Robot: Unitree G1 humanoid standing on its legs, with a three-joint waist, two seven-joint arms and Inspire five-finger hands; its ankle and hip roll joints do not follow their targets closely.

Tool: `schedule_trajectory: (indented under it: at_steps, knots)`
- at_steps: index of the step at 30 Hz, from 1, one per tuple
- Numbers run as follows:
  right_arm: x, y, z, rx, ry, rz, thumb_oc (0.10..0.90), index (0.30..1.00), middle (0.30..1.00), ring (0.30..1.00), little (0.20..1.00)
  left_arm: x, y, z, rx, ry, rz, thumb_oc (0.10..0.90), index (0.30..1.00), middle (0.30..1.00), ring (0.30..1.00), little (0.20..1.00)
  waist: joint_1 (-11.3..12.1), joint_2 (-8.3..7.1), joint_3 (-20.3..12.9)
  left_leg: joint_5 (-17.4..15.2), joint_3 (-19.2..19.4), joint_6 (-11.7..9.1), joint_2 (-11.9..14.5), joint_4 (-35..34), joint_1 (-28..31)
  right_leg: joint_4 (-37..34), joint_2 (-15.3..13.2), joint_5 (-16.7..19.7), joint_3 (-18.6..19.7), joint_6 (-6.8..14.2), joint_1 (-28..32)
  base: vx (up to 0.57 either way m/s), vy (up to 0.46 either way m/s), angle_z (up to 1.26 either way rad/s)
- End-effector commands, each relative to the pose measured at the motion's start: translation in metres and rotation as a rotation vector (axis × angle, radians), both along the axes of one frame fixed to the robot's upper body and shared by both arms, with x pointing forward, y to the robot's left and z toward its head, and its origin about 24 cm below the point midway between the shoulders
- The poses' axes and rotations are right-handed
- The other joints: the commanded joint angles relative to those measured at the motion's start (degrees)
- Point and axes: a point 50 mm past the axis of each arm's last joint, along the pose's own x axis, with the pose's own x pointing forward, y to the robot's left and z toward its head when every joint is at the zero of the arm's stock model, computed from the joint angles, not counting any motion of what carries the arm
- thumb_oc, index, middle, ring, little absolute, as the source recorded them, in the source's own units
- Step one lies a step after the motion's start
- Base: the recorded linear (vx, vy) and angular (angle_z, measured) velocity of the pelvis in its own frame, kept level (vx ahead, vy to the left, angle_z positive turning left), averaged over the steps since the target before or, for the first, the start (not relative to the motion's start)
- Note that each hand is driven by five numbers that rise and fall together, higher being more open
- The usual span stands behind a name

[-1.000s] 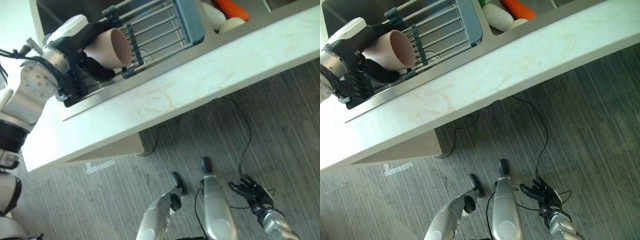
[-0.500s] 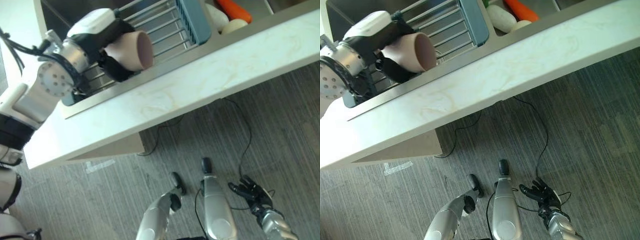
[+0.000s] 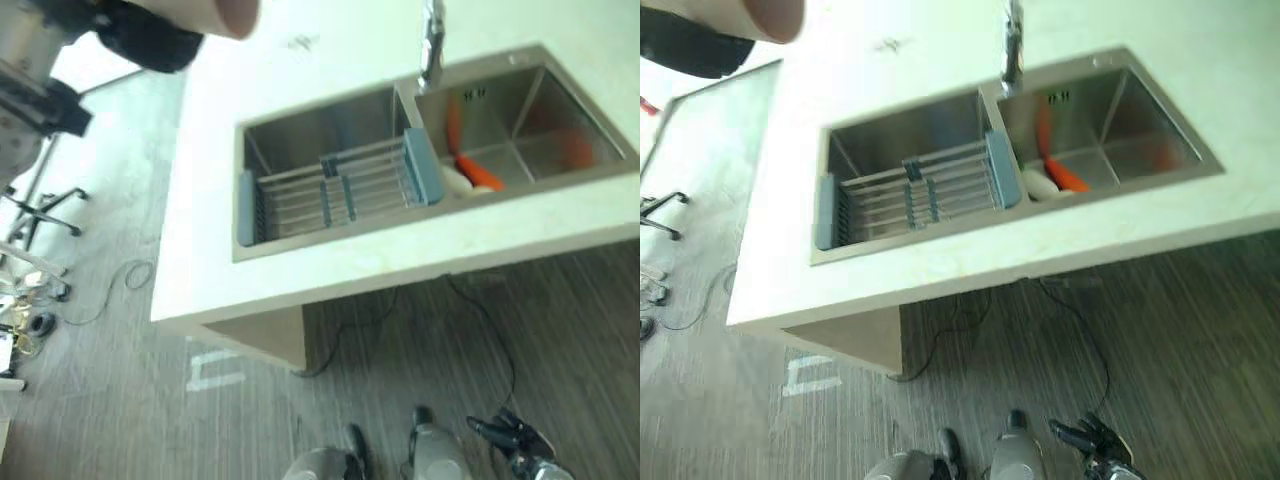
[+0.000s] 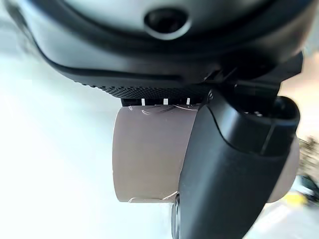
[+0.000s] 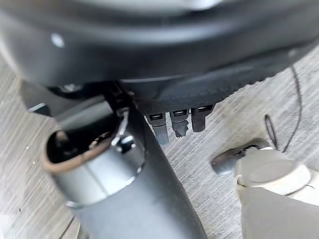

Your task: Place the dishes in the dishwasher.

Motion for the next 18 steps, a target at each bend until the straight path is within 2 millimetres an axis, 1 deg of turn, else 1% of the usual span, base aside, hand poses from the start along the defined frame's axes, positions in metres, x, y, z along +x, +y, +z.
schedule_trajectory:
  at_steps: [1, 2, 3, 4, 5, 7, 8, 10, 11, 12, 13, 15, 16, 18]
  knots:
    - [-0.013, -0.013, 0.006, -0.044, 0.025, 0.082, 0.800, 0.900, 0.900, 0.900, 0.900, -0.047, 0.041, 0.054, -0.162, -0.306, 0.060, 0.400, 0.300, 0.300, 0.300, 0.300, -0.16, 1.12, -2.79, -2.31, 2.01, -5.95, 6.34, 9.45, -6.34, 0.53, -2.53, -6.09, -3.90, 5.57, 1.44, -0.56, -0.146, 1.90]
    - [-0.014, -0.020, 0.009, -0.084, 0.043, 0.123, 0.800, 0.900, 0.900, 0.900, 0.900, -0.057, 0.055, 0.046, -0.204, -0.273, 0.058, 0.400, 0.300, 0.300, 0.300, 0.300, 2.86, 1.92, -2.01, 1.62, 3.31, -8.34, 9.51, 9.45, -10.78, 0.53, -3.79, -6.61, -8.22, 5.74, 1.86, -0.62, -0.133, 3.65]
    - [-0.013, -0.022, 0.010, -0.086, 0.040, 0.103, 0.800, 0.900, 0.900, 0.900, 0.900, -0.058, 0.059, 0.040, -0.228, -0.254, 0.055, 0.400, 0.300, 0.300, 0.300, 0.300, 3.32, 1.45, -2.14, 0.85, 4.54, -8.84, 9.84, 9.45, -9.65, 0.53, -4.95, -7.43, -9.74, 6.36, 2.65, -0.60, -0.084, 4.18]
    - [-0.011, -0.022, 0.010, -0.080, 0.032, 0.086, 0.800, 0.900, 0.900, 0.900, 0.900, -0.058, 0.060, 0.035, -0.240, -0.248, 0.045, 0.400, 0.300, 0.300, 0.300, 0.300, 3.32, 1.11, -2.17, 1.08, 6.40, -8.42, 10.23, 9.45, -8.66, 0.53, -5.77, -6.93, -11.24, 6.36, 2.65, -0.38, 0.029, 3.82]
    - [-0.006, -0.019, 0.010, -0.064, 0.017, 0.085, 0.800, 0.900, 0.900, 0.900, 0.900, -0.056, 0.063, 0.024, -0.269, -0.235, 0.037, 0.400, 0.300, 0.300, 0.300, 0.300, 3.54, -0.11, -2.32, 0.99, 8.84, -7.08, 9.94, 9.45, -6.35, 0.53, -7.27, -5.67, -13.00, 6.02, 2.27, -0.42, 0.092, 2.17]
    - [0.000, -0.013, 0.008, -0.050, 0.001, 0.107, 0.800, 0.900, 0.900, 0.900, 0.900, -0.057, 0.067, 0.012, -0.292, -0.224, 0.031, 0.400, 0.300, 0.300, 0.300, 0.300, 3.92, -1.87, -2.27, -0.02, 9.26, -5.40, 8.17, 9.45, -4.28, 0.53, -8.90, -4.24, -14.11, 5.78, 2.06, -0.33, 0.139, 1.54]
    - [0.002, -0.008, 0.006, -0.032, -0.011, 0.112, 0.800, 0.900, 0.900, 0.900, 0.900, -0.059, 0.070, 0.005, -0.316, -0.217, 0.014, 0.400, 0.300, 0.300, 0.300, 0.300, 4.10, -2.74, -2.29, -0.29, 9.76, -4.69, 7.55, 9.45, -3.37, 0.53, -9.58, -3.61, -15.25, 5.63, 2.22, -0.21, 0.144, 1.36]
    - [0.002, -0.005, 0.005, -0.016, -0.025, 0.099, 0.800, 0.900, 0.900, 0.900, 0.900, -0.059, 0.071, 0.002, -0.328, -0.212, 0.000, 0.400, 0.300, 0.300, 0.300, 0.300, 4.05, -3.10, -2.41, -0.90, 10.75, -4.36, 7.74, 9.45, -3.12, 0.53, -9.90, -3.25, -16.51, 5.60, 2.37, -0.20, 0.183, 0.92]
    - [0.002, -0.002, 0.004, 0.003, -0.049, 0.059, 0.800, 0.900, 0.900, 0.900, 0.900, -0.060, 0.070, -0.001, -0.338, -0.201, -0.035, 0.400, 0.300, 0.300, 0.300, 0.300, 3.60, -3.02, -2.92, -1.98, 12.74, -4.22, 8.76, 9.45, -3.11, 0.53, -10.28, -2.55, -18.96, 6.02, 2.63, -0.20, 0.282, 0.61]
    - [0.002, -0.002, 0.003, 0.006, -0.053, 0.052, 0.800, 0.900, 0.900, 0.900, 0.900, -0.059, 0.070, -0.001, -0.345, -0.188, -0.044, 0.400, 0.300, 0.300, 0.300, 0.300, 3.19, -2.94, -3.32, -2.34, 13.11, -4.25, 9.12, 9.45, -3.15, 0.53, -10.53, -2.16, -20.04, 6.33, 2.76, -0.18, 0.380, 0.92]
    - [0.002, -0.001, 0.003, 0.002, -0.053, 0.054, 0.800, 0.900, 0.900, 0.900, 0.900, -0.057, 0.070, -0.003, -0.352, -0.168, -0.049, 0.400, 0.300, 0.300, 0.300, 0.300, 3.11, -2.95, -3.65, -2.81, 13.02, -4.19, 8.92, 9.45, -3.24, 0.53, -10.94, -1.67, -20.74, 6.84, 2.79, -0.06, 0.346, 1.20]
    - [0.006, 0.005, 0.001, 0.015, -0.052, 0.052, 0.800, 0.900, 0.900, 0.900, 0.900, -0.053, 0.064, -0.009, -0.334, -0.122, -0.059, 0.400, 0.300, 0.300, 0.300, 0.300, 4.62, -3.27, -3.89, -4.78, 9.25, -3.50, 6.31, 9.45, -3.68, 0.53, -11.72, 0.07, -20.48, 8.24, 2.47, 0.00, 0.382, 1.08]
    - [0.013, 0.013, -0.001, 0.023, -0.062, 0.056, 0.800, 0.900, 0.900, 0.900, 0.900, -0.050, 0.058, -0.015, -0.320, -0.097, -0.078, 0.400, 0.300, 0.300, 0.300, 0.300, 6.00, -3.47, -3.69, -6.16, 7.52, -2.75, 4.71, 9.45, -3.65, 0.53, -13.31, 2.02, -21.18, 9.14, 2.68, 0.01, 0.405, 0.41]
    - [0.021, 0.020, -0.001, 0.025, -0.083, 0.049, 0.800, 0.900, 0.900, 0.900, 0.900, -0.050, 0.051, -0.019, -0.296, -0.071, -0.106, 0.400, 0.300, 0.300, 0.300, 0.300, 7.69, -3.50, -3.29, -7.04, 6.36, -1.79, 3.50, 9.45, -3.44, 0.53, -14.95, 3.83, -22.95, 9.35, 4.01, 0.00, 0.347, 0.26]
